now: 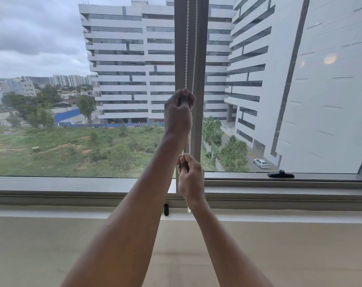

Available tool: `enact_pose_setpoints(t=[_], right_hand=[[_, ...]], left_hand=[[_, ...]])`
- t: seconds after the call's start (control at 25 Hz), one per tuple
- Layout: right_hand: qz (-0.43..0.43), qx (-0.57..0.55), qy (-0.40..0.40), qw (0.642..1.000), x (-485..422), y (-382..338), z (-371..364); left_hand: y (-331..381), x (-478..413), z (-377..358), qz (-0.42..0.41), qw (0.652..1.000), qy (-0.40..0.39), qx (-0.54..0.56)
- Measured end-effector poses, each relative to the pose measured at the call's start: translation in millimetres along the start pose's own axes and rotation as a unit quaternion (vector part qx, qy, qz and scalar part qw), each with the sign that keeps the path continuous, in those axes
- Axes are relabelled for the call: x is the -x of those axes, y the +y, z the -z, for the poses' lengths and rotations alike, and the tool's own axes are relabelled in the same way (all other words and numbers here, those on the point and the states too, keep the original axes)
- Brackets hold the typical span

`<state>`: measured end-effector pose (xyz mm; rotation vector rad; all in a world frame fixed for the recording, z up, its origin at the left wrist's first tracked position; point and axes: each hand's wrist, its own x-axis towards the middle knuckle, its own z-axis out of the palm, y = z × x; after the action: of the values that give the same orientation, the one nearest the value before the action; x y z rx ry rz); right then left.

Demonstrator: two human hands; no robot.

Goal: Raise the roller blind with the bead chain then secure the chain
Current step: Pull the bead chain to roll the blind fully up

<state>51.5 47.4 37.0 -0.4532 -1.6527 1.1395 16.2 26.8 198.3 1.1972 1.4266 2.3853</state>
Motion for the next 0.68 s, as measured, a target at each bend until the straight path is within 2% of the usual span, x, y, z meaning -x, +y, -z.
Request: enact_pose_setpoints(t=[0.16,0.24,0.36,0.48,0.56,0.68], right_hand=[[-0.018,-0.018,-0.019,0.999,14.5,5.4,1.0],[-0.034,-0.009,-0.053,0.998,21.1,7.4,4.3],[-0.057,0.054,-0.095,0.992,17.9,3.1,15.6],[-0.042,0.097,-0.026,0.994,-8.4,-24.2,29.4],[-0.009,0.047,0.005,0.999,-28.9,-64.6,32.9],[0.046,-0.078,-0.02,0.996,-65.7,-137.4,27.9]], left_hand=[[-10.6,13.0,10.5,-0.006,1.0,0.005,-0.01],[-16.0,20.6,14.2,-0.013,1.0,-0.001,-0.009],[-25.9,33.7,19.3,-0.007,1.0,-0.009,0.001],[-33.9,38.3,25.9,-0.011,1.0,-0.01,-0.001],[-36.1,39.5,28.3,-0.009,1.0,-0.007,0.015],[-33.2,43.4,24.2,-0.002,0.999,-0.009,0.03]])
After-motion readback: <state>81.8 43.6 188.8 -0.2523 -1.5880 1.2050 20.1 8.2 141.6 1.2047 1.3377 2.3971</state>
